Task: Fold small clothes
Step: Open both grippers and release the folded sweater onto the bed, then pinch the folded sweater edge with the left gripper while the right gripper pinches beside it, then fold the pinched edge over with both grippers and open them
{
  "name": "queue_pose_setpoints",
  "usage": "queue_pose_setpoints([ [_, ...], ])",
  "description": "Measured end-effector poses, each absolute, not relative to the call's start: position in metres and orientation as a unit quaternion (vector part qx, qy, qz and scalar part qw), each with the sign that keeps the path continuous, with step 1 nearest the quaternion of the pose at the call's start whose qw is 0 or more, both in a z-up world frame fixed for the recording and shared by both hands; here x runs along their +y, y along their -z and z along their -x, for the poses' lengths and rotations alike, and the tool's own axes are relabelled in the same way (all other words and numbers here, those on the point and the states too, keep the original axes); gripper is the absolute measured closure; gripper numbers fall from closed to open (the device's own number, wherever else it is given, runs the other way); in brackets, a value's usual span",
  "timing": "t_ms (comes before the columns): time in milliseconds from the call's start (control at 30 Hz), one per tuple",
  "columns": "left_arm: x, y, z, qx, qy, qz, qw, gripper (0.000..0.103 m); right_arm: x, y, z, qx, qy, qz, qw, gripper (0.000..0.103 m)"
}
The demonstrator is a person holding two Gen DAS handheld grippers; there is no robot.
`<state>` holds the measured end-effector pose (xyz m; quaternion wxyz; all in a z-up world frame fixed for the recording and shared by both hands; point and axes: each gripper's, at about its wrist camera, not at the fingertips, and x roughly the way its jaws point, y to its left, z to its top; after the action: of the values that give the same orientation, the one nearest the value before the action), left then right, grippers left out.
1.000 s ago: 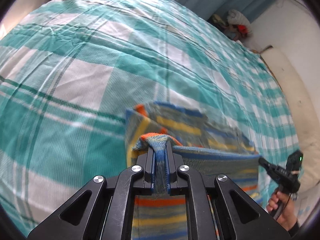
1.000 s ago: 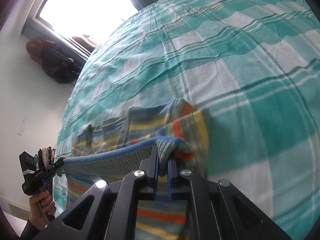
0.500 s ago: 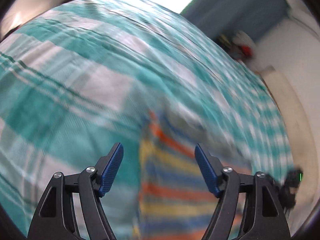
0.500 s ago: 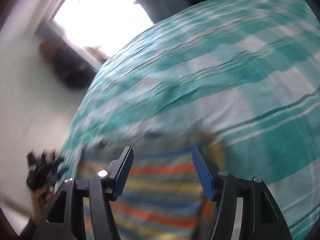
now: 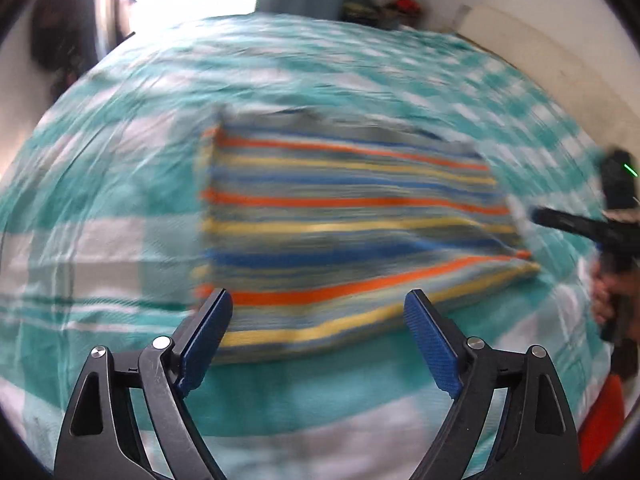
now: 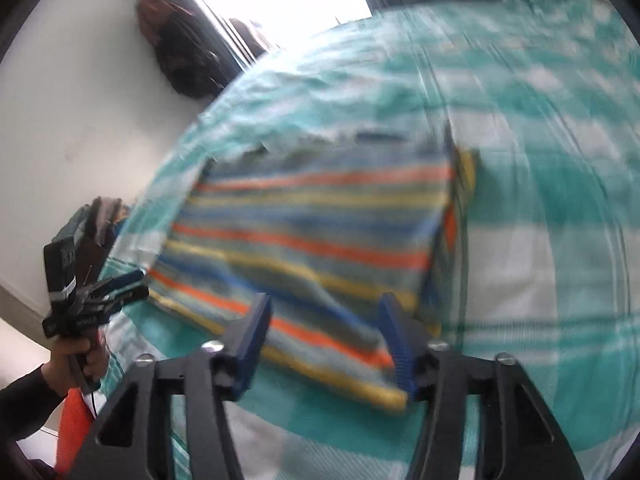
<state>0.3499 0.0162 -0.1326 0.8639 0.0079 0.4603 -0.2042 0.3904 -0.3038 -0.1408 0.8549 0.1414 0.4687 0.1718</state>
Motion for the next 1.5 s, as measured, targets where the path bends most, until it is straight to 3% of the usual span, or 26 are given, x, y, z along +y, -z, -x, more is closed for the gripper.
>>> queue_pose_setpoints([
  [67, -0.024, 0.130, -0.336, 0.454, 0.237, -0.059, 0.857, 0.014, -0.309, 0.174, -0.403, 0.513, -0.156, -0.149, 0.831, 0.034],
  [100, -0.044, 0.129, -0.328, 0.448, 0.255, -0.087, 0.852, 0.014, -0.315, 0.199, -0.407, 0.561, -0.135, -0.144, 0.804, 0.038],
  [167, -0.085, 0.127, -0.310, 0.430, 0.299, -0.138, 0.841, 0.014, -0.332, 0.202, -0.404, 0.556, -0.132, -0.168, 0.803, 0.058],
  [200, -0.109, 0.128, -0.301, 0.419, 0.324, -0.158, 0.834, 0.014, -0.344, 0.194, -0.402, 0.547, -0.135, -0.197, 0.803, 0.057],
  [233, -0.127, 0.130, -0.298, 0.413, 0.338, -0.169, 0.829, 0.014, -0.354, 0.186, -0.402, 0.540, -0.127, -0.215, 0.804, 0.056],
  [367, -0.205, 0.151, -0.313, 0.416, 0.349, -0.208, 0.814, 0.014, -0.395, 0.157, -0.428, 0.510, -0.101, -0.231, 0.822, 0.034],
  [467, -0.250, 0.173, -0.326, 0.450, 0.346, -0.211, 0.796, 0.019, -0.409, 0.161, -0.464, 0.536, -0.118, -0.248, 0.798, 0.032],
  [533, -0.267, 0.183, -0.329, 0.456, 0.343, -0.222, 0.790, 0.028, -0.413, 0.166, -0.486, 0.544, -0.112, -0.248, 0.794, 0.032],
  [567, -0.269, 0.185, -0.330, 0.453, 0.344, -0.220, 0.793, 0.040, -0.414, 0.170, -0.496, 0.547, -0.110, -0.256, 0.790, 0.032],
  [600, -0.268, 0.185, -0.333, 0.451, 0.341, -0.212, 0.797, 0.065, -0.417, 0.176, -0.508, 0.548, -0.106, -0.267, 0.786, 0.032],
  [667, -0.261, 0.185, -0.342, 0.460, 0.325, -0.185, 0.805, 0.089, -0.416, 0.187, -0.526, 0.550, -0.103, -0.274, 0.782, 0.032],
  [700, -0.253, 0.183, -0.348, 0.467, 0.328, -0.158, 0.806, 0.092, -0.411, 0.191, -0.532, 0.553, -0.102, -0.274, 0.780, 0.033],
  [733, -0.245, 0.180, -0.353, 0.473, 0.334, -0.127, 0.805, 0.093, -0.408, 0.196, -0.535, 0.557, -0.101, -0.275, 0.777, 0.037],
  [800, -0.224, 0.166, -0.354, 0.464, 0.347, -0.090, 0.810, 0.095, -0.395, 0.198, -0.539, 0.560, -0.097, -0.265, 0.779, 0.095],
  [1000, -0.096, 0.102, -0.353, 0.414, 0.323, 0.060, 0.849, 0.095, -0.334, 0.133, -0.547, 0.494, -0.156, -0.247, 0.819, 0.095],
  [1167, 0.028, 0.100, -0.357, 0.411, 0.237, 0.178, 0.862, 0.095, -0.229, 0.097, -0.566, 0.475, -0.245, -0.235, 0.812, 0.095],
  [1433, 0.096, 0.159, -0.354, 0.459, 0.142, 0.229, 0.847, 0.093, -0.062, 0.146, -0.590, 0.518, -0.284, -0.174, 0.788, 0.094],
  [1500, 0.103, 0.174, -0.360, 0.483, 0.118, 0.229, 0.837, 0.082, -0.043, 0.169, -0.592, 0.535, -0.287, -0.187, 0.772, 0.086],
])
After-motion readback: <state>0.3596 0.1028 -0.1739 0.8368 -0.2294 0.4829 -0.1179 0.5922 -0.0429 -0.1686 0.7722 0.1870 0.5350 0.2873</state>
